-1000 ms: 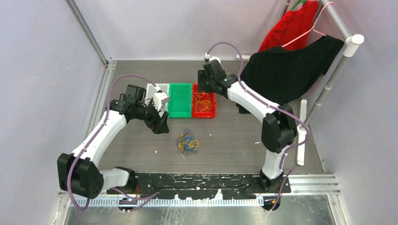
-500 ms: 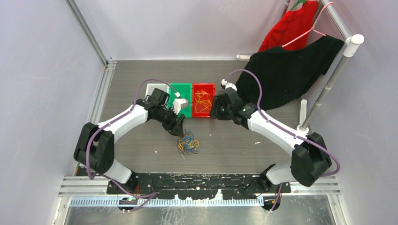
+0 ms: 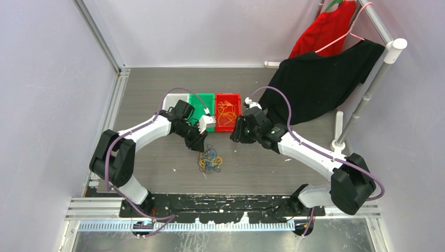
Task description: Untangle the cables
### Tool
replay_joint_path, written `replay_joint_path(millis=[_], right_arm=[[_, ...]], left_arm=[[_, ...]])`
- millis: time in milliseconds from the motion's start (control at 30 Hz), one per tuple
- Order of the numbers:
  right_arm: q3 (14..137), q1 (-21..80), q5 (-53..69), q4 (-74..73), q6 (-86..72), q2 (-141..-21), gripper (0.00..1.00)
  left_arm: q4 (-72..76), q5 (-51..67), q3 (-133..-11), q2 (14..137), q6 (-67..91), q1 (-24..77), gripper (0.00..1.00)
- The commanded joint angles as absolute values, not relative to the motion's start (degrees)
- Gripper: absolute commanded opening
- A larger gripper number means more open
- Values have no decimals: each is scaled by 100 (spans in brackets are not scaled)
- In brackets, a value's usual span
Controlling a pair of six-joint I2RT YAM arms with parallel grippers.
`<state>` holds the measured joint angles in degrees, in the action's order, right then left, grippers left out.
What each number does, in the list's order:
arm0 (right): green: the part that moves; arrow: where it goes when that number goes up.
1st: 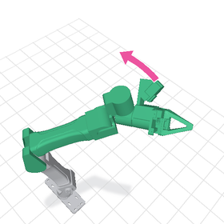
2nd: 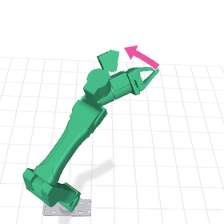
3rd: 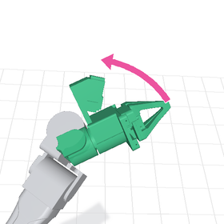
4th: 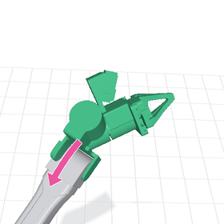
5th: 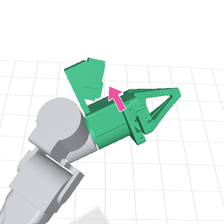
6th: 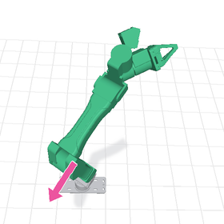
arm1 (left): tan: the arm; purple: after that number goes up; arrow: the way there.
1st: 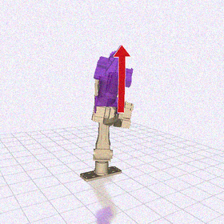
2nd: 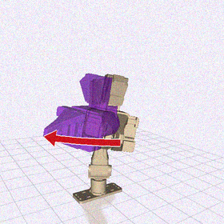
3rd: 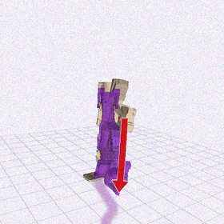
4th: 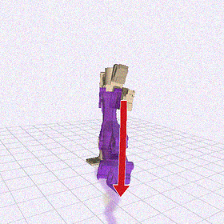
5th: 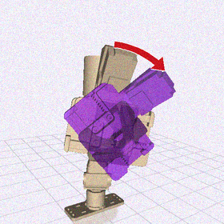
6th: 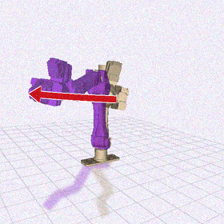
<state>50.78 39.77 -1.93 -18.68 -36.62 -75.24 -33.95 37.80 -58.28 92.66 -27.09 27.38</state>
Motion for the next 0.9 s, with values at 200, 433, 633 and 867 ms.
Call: replay_joint_path(millis=[200,433,633,867], right_arm=[[5110,4328,142,-1245,-3867,-7662,43],[5244,4807,-139,-1191,-3879,-7998,53],[5444,5308,-340,-1084,-3920,-8355,61],[5692,5625,-691,-741,-3692,-8392,62]], left_arm=[[-3694,3654,-5802,8615,-2731,2733,0],[-3847,2827,-5520,7836,-2526,2553,0],[-4135,2709,-5324,7329,-2629,2474,0],[-4311,3172,-5439,7046,-2044,2461,0]])
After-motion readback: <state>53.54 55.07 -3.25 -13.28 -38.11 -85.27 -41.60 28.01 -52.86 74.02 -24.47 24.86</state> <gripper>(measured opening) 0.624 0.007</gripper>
